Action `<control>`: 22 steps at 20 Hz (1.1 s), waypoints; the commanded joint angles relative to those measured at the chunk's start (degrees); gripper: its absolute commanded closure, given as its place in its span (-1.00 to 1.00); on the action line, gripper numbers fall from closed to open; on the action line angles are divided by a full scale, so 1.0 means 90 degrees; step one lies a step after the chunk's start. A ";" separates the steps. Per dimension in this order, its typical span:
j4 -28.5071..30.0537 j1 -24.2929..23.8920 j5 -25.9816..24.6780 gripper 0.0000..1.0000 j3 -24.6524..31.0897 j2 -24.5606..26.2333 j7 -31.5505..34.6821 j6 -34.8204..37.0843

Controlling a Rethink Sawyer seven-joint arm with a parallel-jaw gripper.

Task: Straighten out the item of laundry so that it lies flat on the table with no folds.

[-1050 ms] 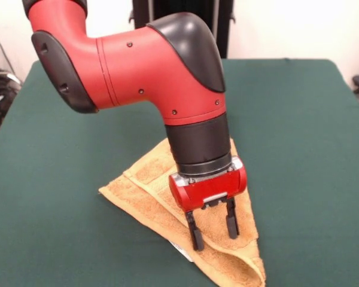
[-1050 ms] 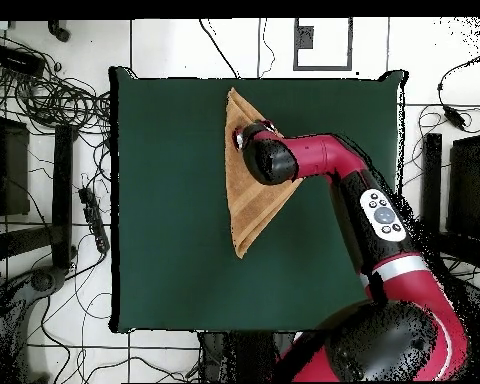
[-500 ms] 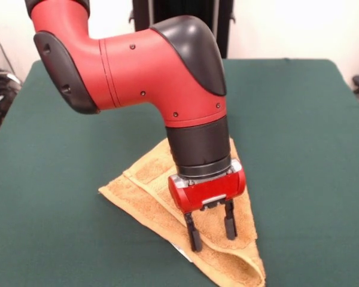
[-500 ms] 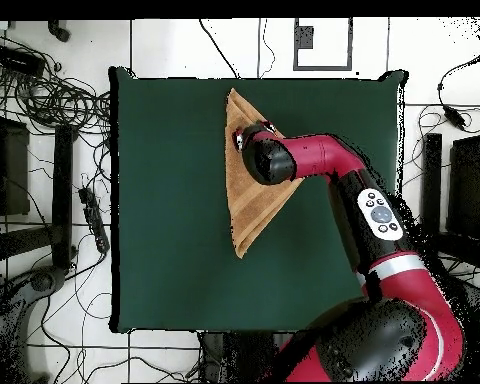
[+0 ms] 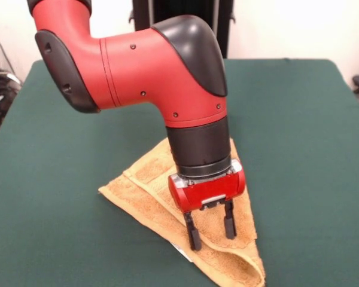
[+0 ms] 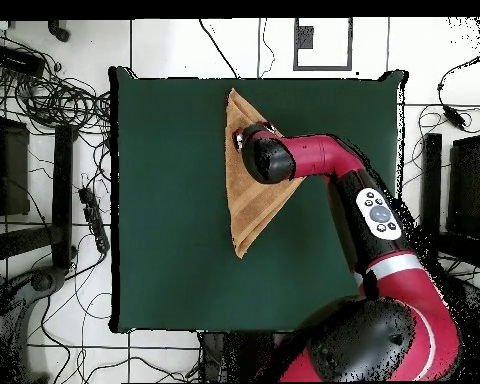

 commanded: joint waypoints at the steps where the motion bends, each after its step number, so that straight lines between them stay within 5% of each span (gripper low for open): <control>1: -0.0062 0.0410 0.0304 -1.00 -0.0785 0.0436 0.0715 0.0865; 22: -0.0306 0.0767 0.1334 -1.00 -0.1440 0.0510 0.0213 0.1867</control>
